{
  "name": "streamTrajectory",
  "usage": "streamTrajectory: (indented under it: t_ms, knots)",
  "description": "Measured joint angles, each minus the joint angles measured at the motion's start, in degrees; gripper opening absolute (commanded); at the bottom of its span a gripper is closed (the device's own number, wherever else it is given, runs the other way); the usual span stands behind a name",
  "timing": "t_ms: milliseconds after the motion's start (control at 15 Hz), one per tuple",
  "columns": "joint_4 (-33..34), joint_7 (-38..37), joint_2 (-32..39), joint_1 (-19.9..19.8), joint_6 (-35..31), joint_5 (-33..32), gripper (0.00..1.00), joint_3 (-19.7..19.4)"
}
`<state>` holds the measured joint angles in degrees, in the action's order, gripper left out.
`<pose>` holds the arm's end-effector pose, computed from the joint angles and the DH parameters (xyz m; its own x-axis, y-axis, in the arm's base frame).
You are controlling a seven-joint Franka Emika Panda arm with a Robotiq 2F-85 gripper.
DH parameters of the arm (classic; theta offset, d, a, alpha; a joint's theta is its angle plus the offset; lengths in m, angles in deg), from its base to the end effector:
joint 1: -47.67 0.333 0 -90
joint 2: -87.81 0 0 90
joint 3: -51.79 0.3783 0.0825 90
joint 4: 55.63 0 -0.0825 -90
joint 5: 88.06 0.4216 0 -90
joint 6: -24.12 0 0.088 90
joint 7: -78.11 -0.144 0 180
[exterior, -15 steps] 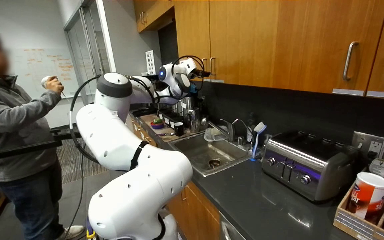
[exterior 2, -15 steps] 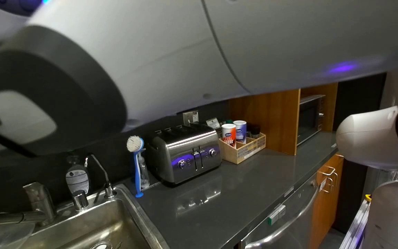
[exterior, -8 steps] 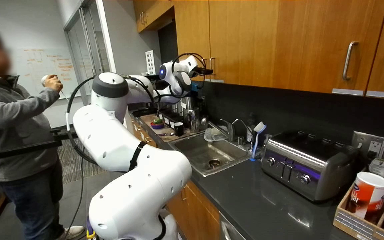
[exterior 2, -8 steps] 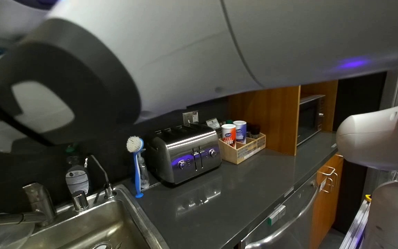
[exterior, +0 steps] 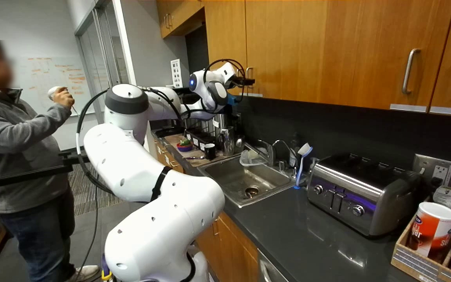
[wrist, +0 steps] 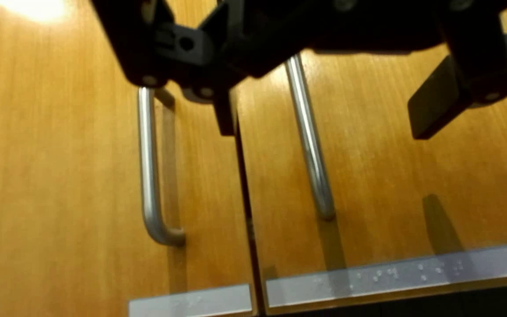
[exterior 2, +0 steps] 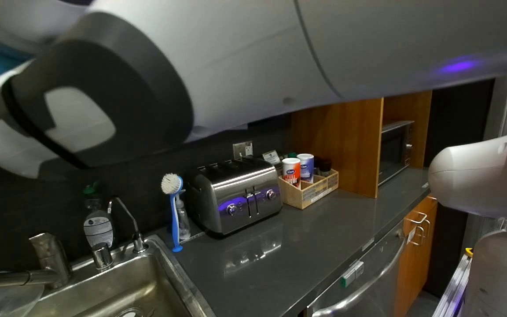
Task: Open the second cabinet door from the left
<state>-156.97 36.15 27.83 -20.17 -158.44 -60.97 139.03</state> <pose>0.4873 0.5610 0.6136 0.0531 -0.1498 0.9873 0.2082 -0.9653 -0.1577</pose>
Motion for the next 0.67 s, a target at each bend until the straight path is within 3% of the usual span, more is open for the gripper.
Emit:
streamTrajectory:
  t_ms: [667]
  knots:
    - [0.66,0.01,0.00,1.69,2.16,-0.86,1.00,1.87]
